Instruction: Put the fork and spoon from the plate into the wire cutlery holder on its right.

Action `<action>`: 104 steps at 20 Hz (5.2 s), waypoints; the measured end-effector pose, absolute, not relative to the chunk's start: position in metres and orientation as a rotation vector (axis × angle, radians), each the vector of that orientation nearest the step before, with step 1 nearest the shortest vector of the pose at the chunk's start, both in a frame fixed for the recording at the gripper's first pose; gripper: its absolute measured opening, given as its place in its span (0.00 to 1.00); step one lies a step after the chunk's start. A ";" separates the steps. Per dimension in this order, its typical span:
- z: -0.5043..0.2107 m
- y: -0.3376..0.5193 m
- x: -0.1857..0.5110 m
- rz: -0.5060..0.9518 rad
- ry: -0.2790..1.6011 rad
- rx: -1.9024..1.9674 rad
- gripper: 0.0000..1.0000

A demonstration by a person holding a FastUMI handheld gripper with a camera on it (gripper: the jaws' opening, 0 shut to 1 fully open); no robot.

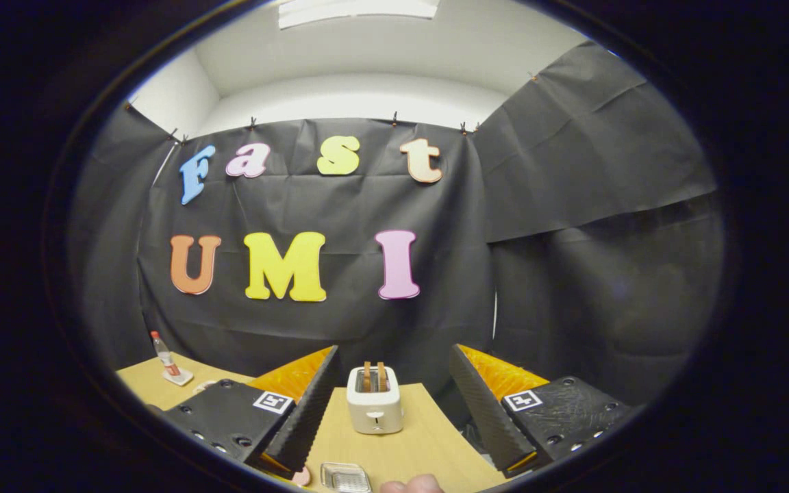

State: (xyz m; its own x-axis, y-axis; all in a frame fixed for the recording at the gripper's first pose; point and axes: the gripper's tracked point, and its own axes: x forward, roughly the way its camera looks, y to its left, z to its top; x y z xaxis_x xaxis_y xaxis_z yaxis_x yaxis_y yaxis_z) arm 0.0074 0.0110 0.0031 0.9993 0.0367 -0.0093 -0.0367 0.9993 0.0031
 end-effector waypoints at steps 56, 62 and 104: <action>-0.177 0.150 -0.045 0.487 0.487 -0.127 0.95; -0.251 0.192 -0.067 0.442 0.713 -0.123 0.96; -0.243 0.176 -0.062 0.231 1.158 -0.009 0.03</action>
